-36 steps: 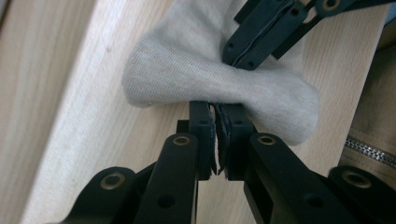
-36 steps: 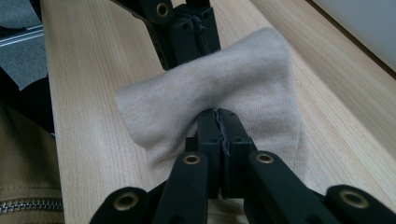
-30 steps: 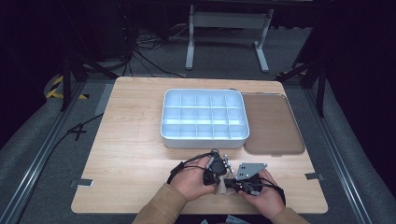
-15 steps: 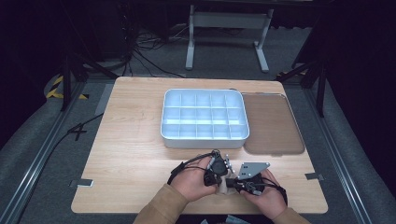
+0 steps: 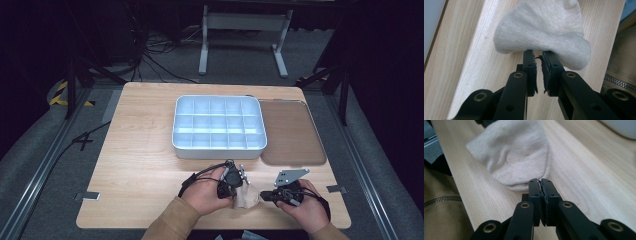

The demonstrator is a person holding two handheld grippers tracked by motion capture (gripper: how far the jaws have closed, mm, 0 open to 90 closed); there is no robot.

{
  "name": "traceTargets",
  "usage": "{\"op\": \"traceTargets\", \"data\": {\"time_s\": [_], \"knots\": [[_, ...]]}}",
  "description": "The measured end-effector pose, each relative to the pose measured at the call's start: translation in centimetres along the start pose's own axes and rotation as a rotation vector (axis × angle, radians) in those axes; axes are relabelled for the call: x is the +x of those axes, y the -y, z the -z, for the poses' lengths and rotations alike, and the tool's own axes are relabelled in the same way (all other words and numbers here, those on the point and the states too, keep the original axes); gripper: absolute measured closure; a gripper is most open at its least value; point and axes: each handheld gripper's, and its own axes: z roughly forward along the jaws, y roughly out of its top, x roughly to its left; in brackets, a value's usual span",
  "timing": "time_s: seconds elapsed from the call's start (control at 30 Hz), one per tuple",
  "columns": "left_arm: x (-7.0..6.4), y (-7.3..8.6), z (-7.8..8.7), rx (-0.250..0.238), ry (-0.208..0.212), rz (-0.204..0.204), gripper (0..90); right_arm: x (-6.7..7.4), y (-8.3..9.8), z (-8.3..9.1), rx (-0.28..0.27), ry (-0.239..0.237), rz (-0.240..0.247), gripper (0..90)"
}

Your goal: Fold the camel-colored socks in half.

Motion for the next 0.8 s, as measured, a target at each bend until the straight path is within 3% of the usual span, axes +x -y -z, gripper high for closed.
{"op": "traceTargets", "data": {"time_s": [0.17,0.3,0.53,0.6,0.73,0.8], "knots": [[-0.3,-0.1,0.1,-0.025,-0.008,-0.011,81.7,0.2,0.0,-1.3,0.010,-0.026,0.002,87.4],[-0.5,-0.3,0.3,-0.072,-0.020,-0.020,81.9,0.3,-0.1,-1.9,-0.018,-0.040,0.008,87.5],[-0.8,-0.6,0.1,-0.093,-0.020,-0.046,80.1,0.4,-0.4,-2.4,-0.052,-0.048,0.019,87.5],[-0.8,-0.6,-0.1,-0.087,-0.013,-0.055,77.7,0.5,-0.4,-2.5,-0.058,-0.047,0.021,87.5],[-0.5,-0.6,-1.0,-0.108,0.043,-0.065,71.2,0.4,-0.5,-2.7,-0.061,-0.052,0.024,87.5],[-0.5,-0.7,-1.5,-0.129,0.068,-0.080,61.6,0.4,-0.4,-2.8,-0.058,-0.053,0.022,87.4]]}}
